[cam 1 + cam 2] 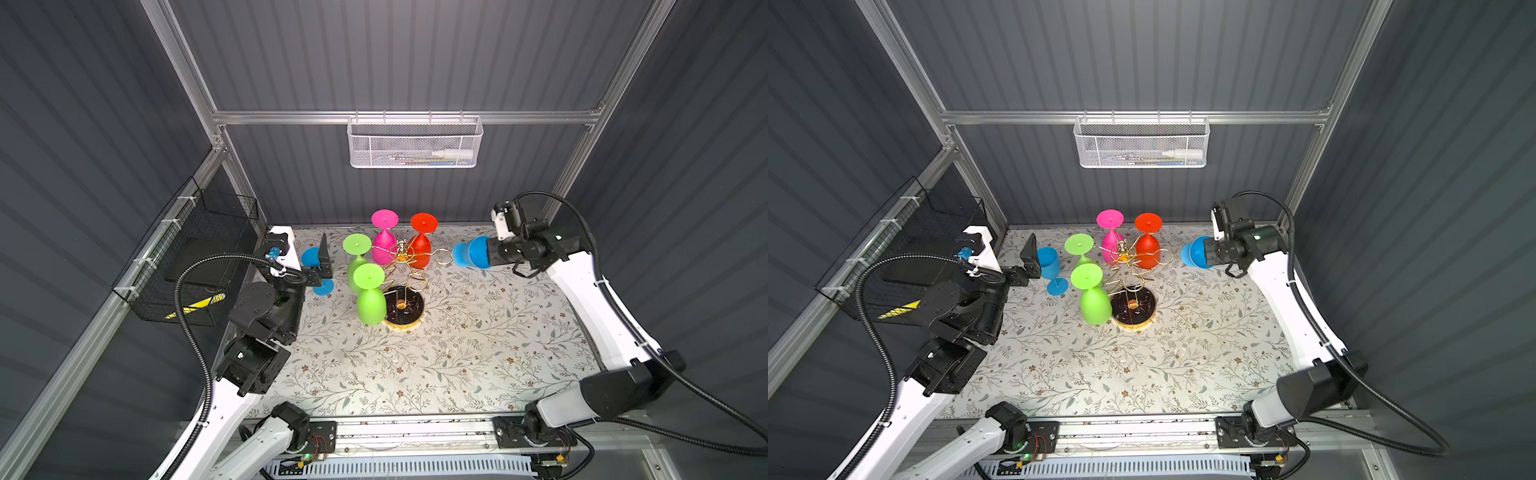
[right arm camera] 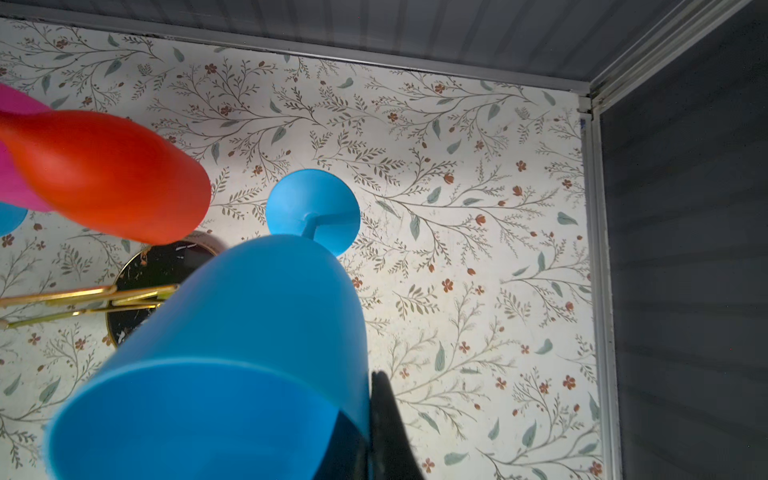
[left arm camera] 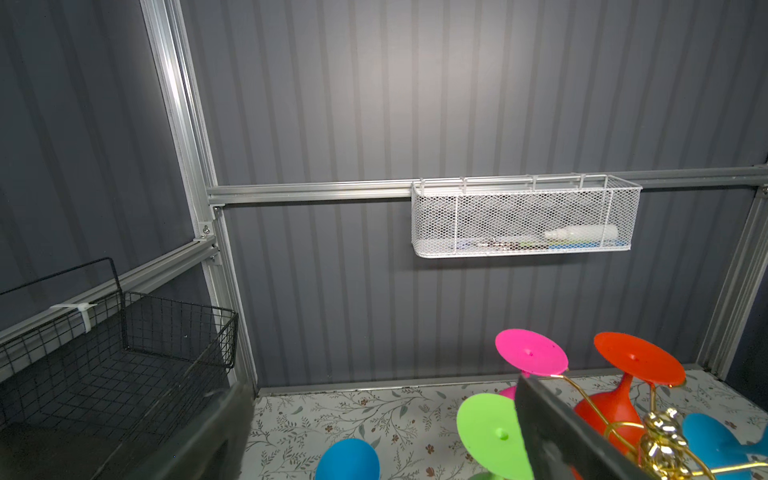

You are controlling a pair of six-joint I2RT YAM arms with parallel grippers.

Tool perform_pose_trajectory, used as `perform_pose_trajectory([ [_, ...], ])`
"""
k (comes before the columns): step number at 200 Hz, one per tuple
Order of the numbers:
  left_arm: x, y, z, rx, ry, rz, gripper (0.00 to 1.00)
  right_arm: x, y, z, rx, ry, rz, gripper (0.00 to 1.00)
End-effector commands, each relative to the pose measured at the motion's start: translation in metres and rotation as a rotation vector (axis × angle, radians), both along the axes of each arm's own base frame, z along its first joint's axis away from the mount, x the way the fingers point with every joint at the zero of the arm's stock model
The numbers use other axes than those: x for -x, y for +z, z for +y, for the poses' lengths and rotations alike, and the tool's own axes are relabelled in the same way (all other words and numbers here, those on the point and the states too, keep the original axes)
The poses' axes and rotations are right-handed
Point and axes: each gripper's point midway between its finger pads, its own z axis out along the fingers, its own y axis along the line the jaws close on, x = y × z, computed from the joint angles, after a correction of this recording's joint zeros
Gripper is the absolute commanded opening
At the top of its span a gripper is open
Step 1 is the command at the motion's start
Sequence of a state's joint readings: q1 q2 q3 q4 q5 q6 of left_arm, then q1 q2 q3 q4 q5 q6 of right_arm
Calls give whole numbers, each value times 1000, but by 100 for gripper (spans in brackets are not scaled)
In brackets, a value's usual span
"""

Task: Take the wine glass off the wine glass rack
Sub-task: 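Carry the cyan glass with the right gripper toward the far table edge, then lower the cyan glass upright onto the table and open the right gripper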

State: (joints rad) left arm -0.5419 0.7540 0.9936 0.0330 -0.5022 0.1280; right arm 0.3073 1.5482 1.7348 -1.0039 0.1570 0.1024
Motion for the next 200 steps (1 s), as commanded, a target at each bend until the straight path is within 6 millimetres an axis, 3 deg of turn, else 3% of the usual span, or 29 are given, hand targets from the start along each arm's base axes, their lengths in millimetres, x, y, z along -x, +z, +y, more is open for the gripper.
perform_pose_trajectory([
  [1, 2, -7, 4, -12, 17, 24, 99, -13, -8, 1, 21, 30, 51, 0],
  [51, 4, -10, 5, -29, 15, 38, 99, -54, -41, 9, 74, 51, 142, 0],
  [91, 6, -9, 5, -43, 12, 45, 99, -76, -69, 10, 113, 59, 220, 0],
  [131, 4, -14, 5, -45, 15, 53, 99, -85, -97, 9, 120, 62, 280, 0],
  [200, 2, -16, 6, -60, 29, 59, 99, -97, -119, 7, 111, 52, 312, 7],
])
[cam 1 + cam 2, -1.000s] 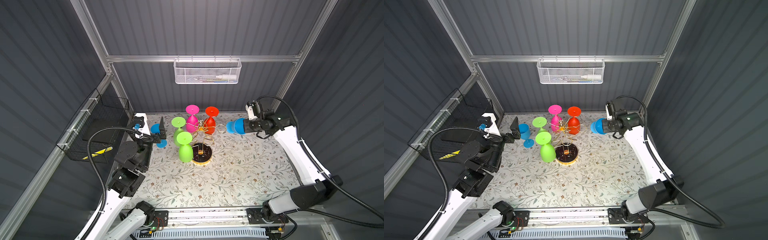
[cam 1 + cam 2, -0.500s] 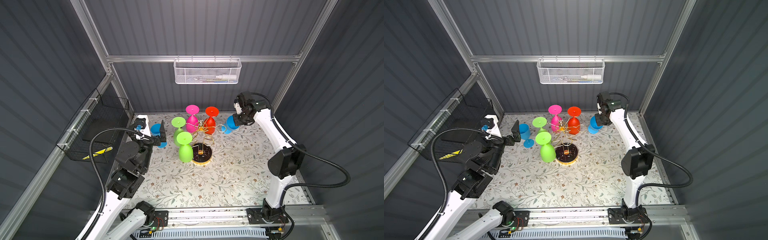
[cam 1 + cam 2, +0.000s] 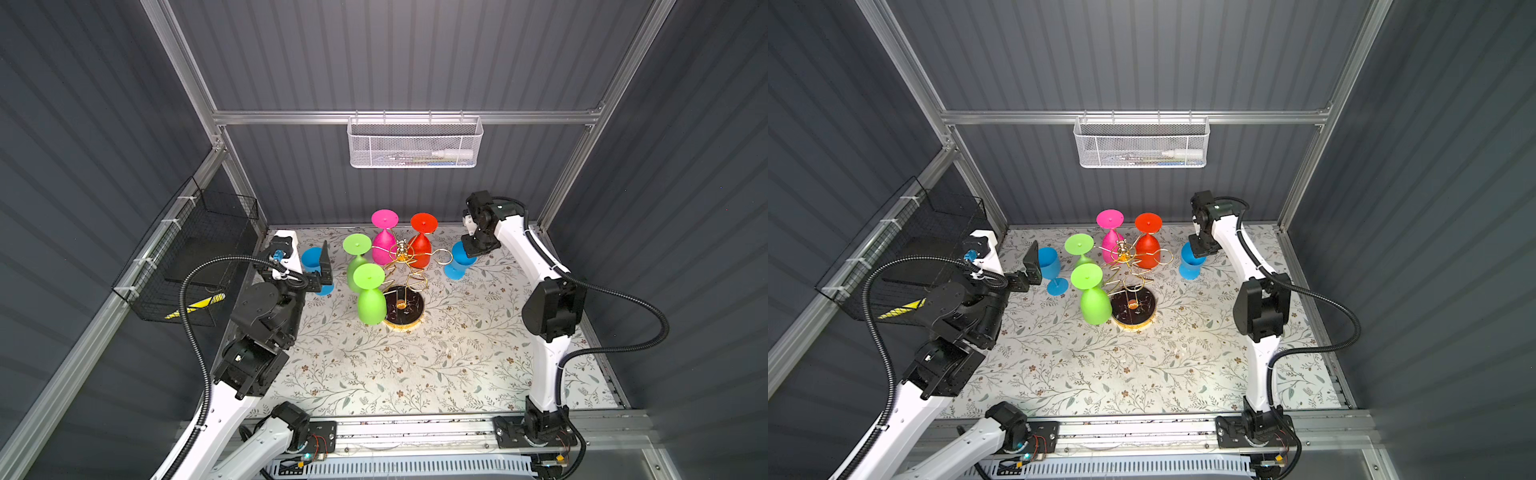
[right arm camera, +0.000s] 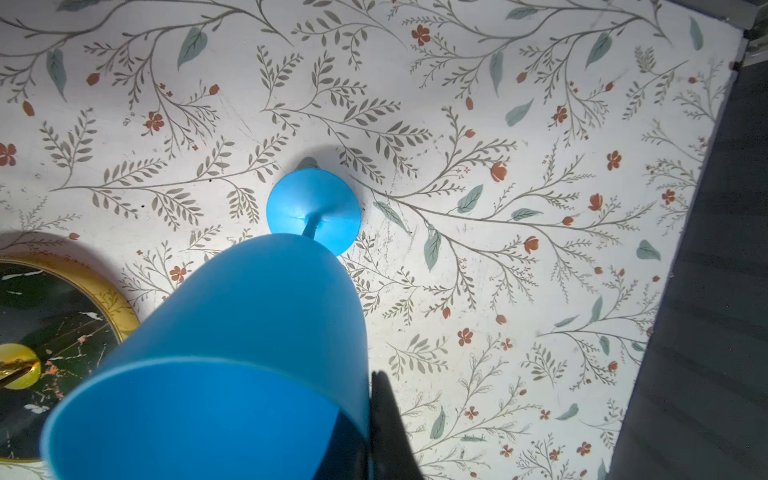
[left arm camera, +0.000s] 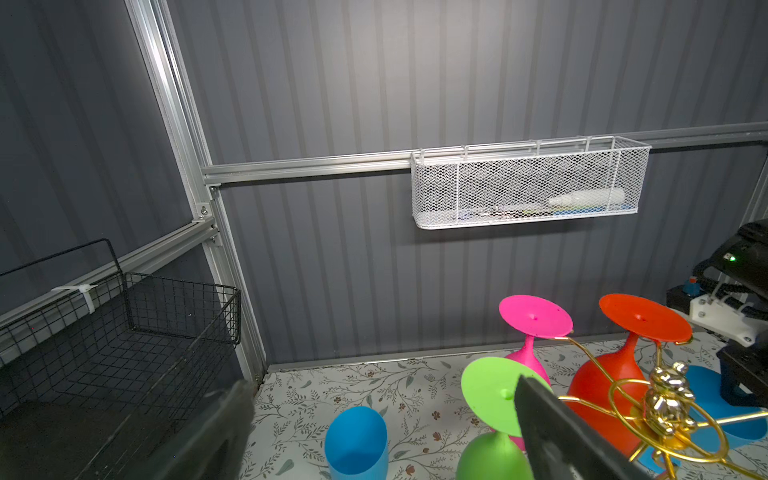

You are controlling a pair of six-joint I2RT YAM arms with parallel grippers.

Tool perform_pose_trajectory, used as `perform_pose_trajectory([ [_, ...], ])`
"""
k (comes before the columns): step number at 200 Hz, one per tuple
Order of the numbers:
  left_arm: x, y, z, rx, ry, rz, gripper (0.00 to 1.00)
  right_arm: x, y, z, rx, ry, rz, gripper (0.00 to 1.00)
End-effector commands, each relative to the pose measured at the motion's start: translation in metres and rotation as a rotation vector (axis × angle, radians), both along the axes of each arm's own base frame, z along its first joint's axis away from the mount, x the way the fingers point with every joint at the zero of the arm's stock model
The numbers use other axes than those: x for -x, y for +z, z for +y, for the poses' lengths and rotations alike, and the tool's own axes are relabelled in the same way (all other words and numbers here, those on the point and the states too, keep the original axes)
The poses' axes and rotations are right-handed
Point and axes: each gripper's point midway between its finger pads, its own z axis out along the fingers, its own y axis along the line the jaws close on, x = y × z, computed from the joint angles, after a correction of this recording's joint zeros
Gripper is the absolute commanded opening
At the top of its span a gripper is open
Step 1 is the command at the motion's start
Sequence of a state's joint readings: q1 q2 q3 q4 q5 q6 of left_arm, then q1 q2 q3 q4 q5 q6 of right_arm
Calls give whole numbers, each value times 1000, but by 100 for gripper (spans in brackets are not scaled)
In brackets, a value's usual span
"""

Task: Take the wine glass off the wine glass rack
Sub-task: 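Lower the cyan glass upright onto the table and open the right gripper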

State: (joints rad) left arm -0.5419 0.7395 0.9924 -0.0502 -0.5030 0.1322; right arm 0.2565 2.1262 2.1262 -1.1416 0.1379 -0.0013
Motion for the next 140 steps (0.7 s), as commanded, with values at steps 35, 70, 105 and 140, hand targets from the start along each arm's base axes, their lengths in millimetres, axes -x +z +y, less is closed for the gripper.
perform_pose_trajectory([
  [35, -2, -1, 6, -30, 41, 0, 99, -8, 5, 5, -49, 2, -15, 14],
  [70, -6, 0, 13, -28, 95, 7, 99, -10, 15, 6, -109, -8, -31, 23],
  [105, -13, -1, 24, 7, 180, 34, 100, -11, 48, 9, -230, -19, -105, 41],
  [140, -24, -10, 22, 59, 194, 101, 99, -5, 94, 9, -387, -28, -226, 54],
])
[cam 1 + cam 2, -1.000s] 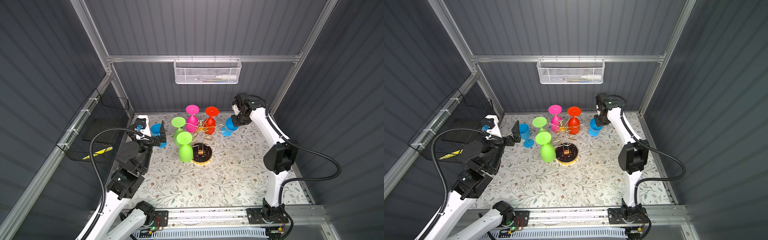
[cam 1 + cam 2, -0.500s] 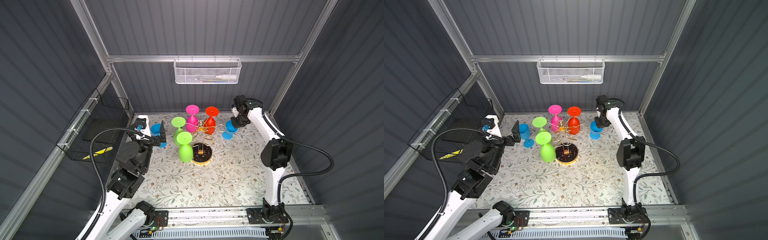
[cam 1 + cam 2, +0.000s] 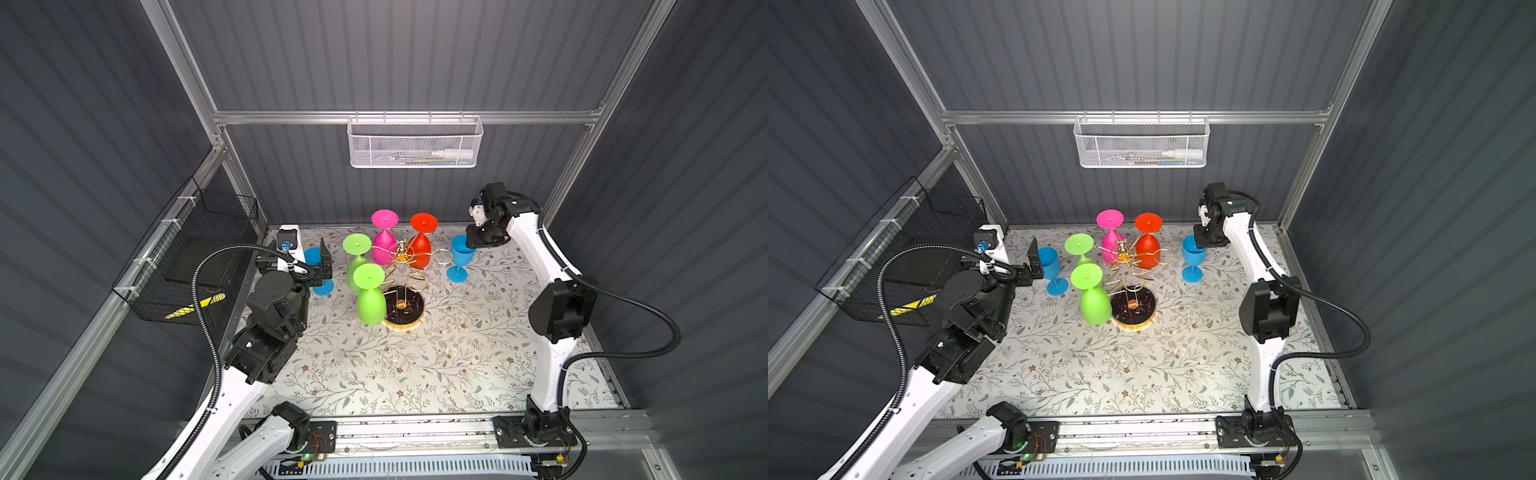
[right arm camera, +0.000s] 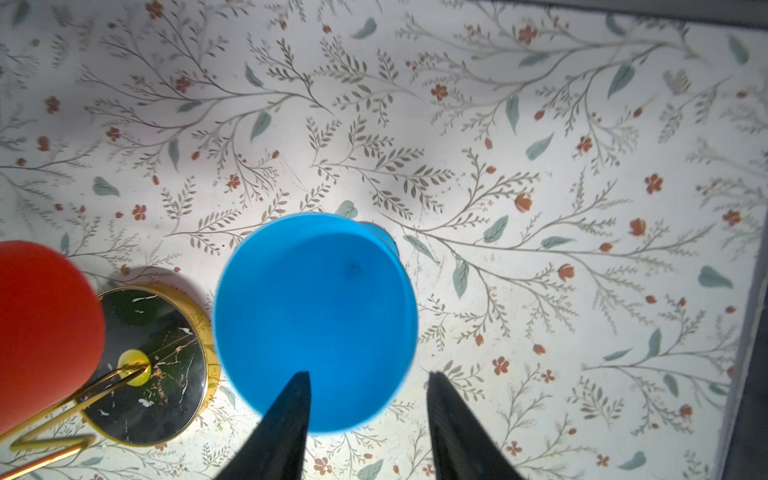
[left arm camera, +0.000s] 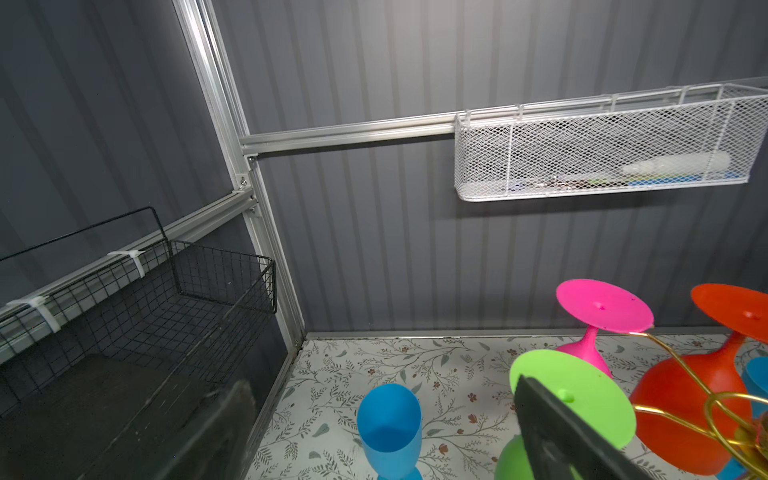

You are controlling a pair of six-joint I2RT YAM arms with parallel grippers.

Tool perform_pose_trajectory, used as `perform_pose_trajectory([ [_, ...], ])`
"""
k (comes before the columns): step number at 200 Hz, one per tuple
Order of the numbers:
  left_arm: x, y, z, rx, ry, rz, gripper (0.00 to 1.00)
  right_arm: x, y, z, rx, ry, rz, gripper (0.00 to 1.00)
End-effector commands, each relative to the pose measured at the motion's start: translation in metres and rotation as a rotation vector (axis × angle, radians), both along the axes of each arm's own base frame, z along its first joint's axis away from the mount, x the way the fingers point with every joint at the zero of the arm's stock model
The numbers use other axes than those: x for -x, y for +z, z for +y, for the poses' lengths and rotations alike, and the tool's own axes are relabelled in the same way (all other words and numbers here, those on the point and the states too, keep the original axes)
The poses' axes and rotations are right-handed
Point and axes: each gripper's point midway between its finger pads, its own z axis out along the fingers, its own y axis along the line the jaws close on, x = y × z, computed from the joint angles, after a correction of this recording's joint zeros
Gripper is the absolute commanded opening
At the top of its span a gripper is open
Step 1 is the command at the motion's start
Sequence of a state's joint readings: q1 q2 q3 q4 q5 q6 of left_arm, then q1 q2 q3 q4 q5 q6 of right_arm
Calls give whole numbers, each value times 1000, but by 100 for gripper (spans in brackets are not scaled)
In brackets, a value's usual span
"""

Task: Take the wine glass off the wine glass rack
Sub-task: 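Lower the cyan glass upright onto the table and open the right gripper, then withdraw the right gripper while the left reaches to a green glass base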

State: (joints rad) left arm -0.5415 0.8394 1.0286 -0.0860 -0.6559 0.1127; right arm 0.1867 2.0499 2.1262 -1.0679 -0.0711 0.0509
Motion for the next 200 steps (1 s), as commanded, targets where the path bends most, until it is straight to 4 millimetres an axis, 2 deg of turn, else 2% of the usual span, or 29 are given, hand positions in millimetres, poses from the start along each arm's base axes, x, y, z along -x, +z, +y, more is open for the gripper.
perform_pose_trajectory([
  [1, 0, 9, 9, 83, 45, 4, 100, 6, 55, 5, -150, -4, -135, 54],
  [23, -3, 9, 10, 150, 35, 28, 99, 17, 84, 4, -250, -9, -245, 60],
  [43, -3, 0, 30, 272, 89, 105, 98, 39, 110, 16, -397, 65, -358, 67],
  [61, 3, -14, 47, 415, 95, 164, 95, 59, 123, 18, -460, 88, -443, 72],
  [77, 6, -21, 43, 484, 44, 213, 92, 74, 130, 17, -485, 97, -498, 75],
  [102, 9, -37, 24, 559, -24, 349, 85, 92, 132, 16, -505, 100, -539, 79],
  [121, 17, -53, 27, 614, 12, 438, 81, 103, 126, 17, -504, 116, -539, 81],
  [148, 26, -59, 21, 688, -38, 468, 80, 115, 121, 15, -505, 115, -542, 83],
  [180, 23, -79, -17, 775, -222, 598, 78, 126, 119, 16, -533, 117, -554, 85],
  [200, 22, -88, -31, 864, -306, 677, 73, 134, 114, 17, -544, 123, -558, 87],
])
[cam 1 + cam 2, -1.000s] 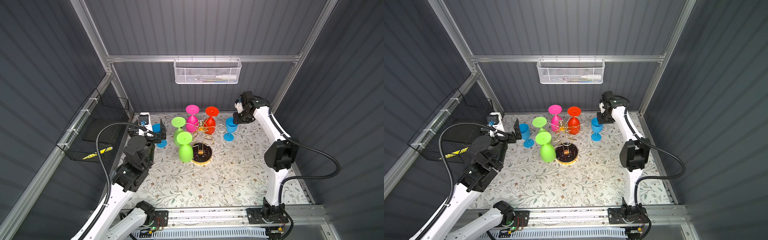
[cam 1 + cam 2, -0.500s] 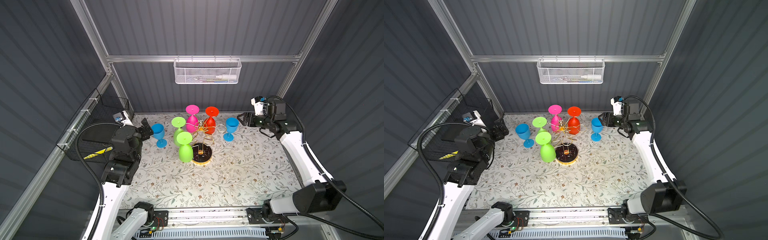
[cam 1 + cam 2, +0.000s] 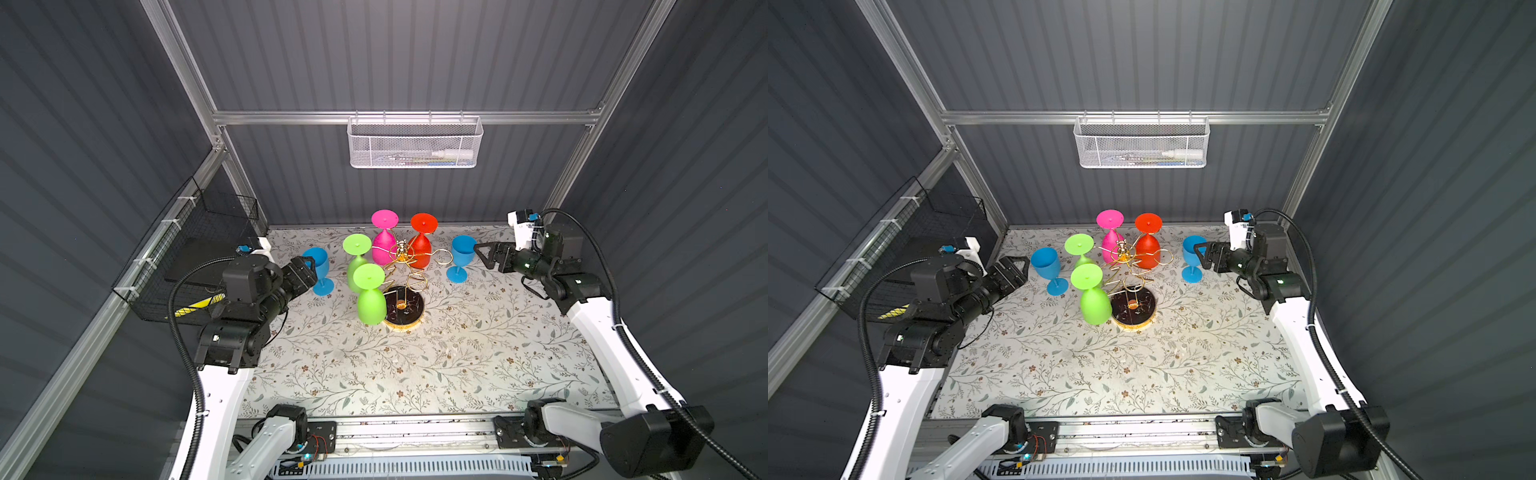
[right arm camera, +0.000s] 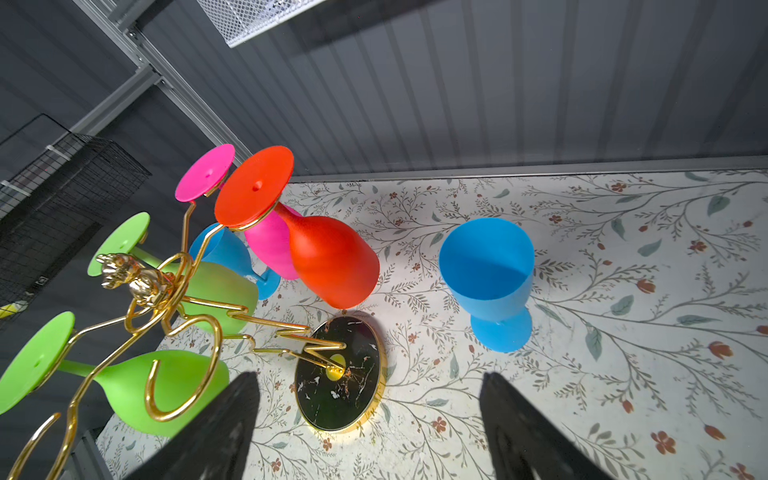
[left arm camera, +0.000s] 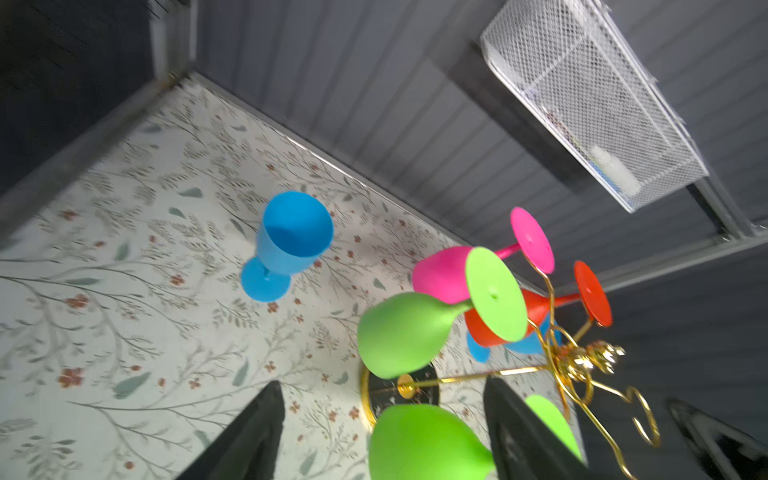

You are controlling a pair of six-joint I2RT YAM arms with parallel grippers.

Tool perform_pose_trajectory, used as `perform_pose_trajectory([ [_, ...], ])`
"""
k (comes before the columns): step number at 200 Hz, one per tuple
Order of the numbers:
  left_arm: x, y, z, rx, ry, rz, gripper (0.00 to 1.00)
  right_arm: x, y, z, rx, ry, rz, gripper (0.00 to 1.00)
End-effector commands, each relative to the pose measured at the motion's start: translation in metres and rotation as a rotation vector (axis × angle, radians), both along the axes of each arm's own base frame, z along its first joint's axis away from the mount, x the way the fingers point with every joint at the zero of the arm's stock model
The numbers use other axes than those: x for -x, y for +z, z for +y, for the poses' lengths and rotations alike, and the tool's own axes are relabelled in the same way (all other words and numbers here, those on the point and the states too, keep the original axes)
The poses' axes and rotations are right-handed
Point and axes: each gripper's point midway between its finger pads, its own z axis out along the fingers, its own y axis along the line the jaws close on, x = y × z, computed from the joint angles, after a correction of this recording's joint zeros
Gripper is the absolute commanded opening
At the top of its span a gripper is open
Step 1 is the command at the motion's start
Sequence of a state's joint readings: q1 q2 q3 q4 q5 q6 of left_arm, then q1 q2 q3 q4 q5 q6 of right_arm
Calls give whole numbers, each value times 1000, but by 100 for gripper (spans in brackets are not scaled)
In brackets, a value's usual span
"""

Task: Take the wine glass off the wine glass rack
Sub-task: 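Withdraw the right gripper while the left reaches to a green glass base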

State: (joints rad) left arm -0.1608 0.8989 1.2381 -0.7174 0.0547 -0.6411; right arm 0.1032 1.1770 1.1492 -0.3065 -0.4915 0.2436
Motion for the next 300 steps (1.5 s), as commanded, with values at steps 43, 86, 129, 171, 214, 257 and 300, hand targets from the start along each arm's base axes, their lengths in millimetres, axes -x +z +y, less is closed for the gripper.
perform_pose_trajectory([
  [43, 14, -21, -64, 358, -385, 120, 69, 28, 6, -1, -49, 7, -56, 88],
  [86, 26, -20, -88, 441, -587, 118, 63, 26, 8, 1, -70, 6, -70, 90],
  [129, 22, -12, -95, 440, -667, 60, 62, 23, 15, 6, -103, 34, -65, 91],
  [171, 18, -15, -100, 467, -708, 71, 60, 21, 17, 6, -88, 39, -71, 92],
  [214, 15, -19, -106, 485, -720, 74, 57, 20, 23, 7, -92, 43, -84, 92],
  [257, 14, -23, -117, 471, -749, 96, 49, 22, 21, 9, -102, 52, -65, 93],
  [300, 14, -23, -123, 455, -767, 106, 34, 23, 19, 8, -97, 50, -67, 94],
])
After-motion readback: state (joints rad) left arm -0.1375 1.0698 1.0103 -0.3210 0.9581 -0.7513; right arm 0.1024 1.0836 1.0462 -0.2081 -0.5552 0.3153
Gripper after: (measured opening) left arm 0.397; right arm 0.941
